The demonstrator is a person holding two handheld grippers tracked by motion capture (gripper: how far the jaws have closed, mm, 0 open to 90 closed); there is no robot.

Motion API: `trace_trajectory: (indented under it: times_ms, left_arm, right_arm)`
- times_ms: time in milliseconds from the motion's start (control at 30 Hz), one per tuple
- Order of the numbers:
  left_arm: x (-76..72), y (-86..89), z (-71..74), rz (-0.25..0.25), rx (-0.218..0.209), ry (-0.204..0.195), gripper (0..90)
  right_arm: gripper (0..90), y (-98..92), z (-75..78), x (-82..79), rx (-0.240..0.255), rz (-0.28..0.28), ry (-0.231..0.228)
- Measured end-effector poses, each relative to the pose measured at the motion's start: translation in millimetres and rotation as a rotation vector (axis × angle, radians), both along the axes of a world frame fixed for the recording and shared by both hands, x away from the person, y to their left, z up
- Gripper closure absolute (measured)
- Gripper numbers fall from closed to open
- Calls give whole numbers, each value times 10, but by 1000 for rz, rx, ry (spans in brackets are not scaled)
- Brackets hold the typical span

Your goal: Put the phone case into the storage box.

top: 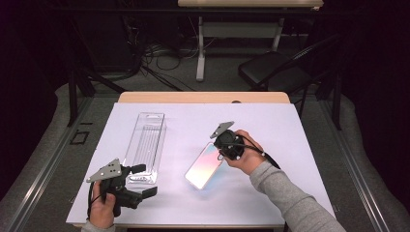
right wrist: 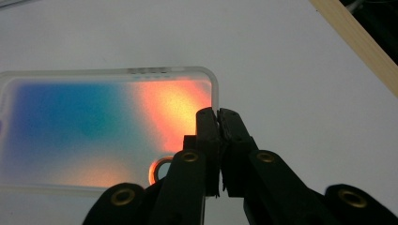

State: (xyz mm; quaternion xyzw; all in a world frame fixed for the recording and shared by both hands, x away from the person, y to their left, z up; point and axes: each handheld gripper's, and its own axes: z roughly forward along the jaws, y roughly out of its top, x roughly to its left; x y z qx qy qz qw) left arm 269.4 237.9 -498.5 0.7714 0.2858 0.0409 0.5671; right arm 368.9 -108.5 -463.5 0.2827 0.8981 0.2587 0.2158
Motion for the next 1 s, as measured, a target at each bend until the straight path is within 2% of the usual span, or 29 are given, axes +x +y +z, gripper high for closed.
trace_trajectory:
  times_ms: [300, 633, 1000]
  left_arm:
    - [74, -72, 48, -10, 10, 28, 4]
    - [154, -214, 96, -30, 40, 29, 4]
    - [260, -397, 130, 7, 98, 56, 4]
  right_arm:
    - [879, 40, 36, -50, -19, 18, -37]
    - [879, 41, 90, -80, -14, 27, -59]
    - [879, 23, 133, -120, -4, 35, -79]
